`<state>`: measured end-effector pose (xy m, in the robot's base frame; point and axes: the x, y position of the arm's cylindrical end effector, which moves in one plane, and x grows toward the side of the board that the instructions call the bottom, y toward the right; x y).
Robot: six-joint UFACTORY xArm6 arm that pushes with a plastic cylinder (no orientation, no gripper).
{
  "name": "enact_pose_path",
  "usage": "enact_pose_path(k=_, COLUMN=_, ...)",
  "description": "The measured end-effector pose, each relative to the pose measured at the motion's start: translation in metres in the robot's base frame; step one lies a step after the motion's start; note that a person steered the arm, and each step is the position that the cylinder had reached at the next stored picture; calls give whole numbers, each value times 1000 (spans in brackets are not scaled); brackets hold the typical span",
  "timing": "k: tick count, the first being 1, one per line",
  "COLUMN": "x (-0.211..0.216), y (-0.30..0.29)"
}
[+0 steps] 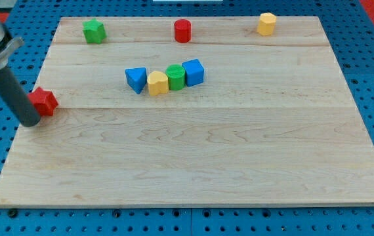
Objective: Separate the triangle and heart from each other
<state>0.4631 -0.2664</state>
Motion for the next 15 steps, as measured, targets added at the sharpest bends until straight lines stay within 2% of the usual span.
enact_pose_path(k=1, x=-10, y=1)
enact_pose_path(k=3, x=-63, y=22)
enact_pose_path(k=4, x=-23, y=26)
enact_pose_path(k=5, x=-9, y=26)
enact_pose_path(k=9, x=-9, y=28)
enact_pose_path(k=11, x=-12, y=109)
enact_pose_path(k=12, x=-28, y=155)
enact_pose_path(k=13, x=-63, y=162)
enact_pose_path(k=14, x=-81, y=195)
enact_pose_path(k=15, x=-69, y=260)
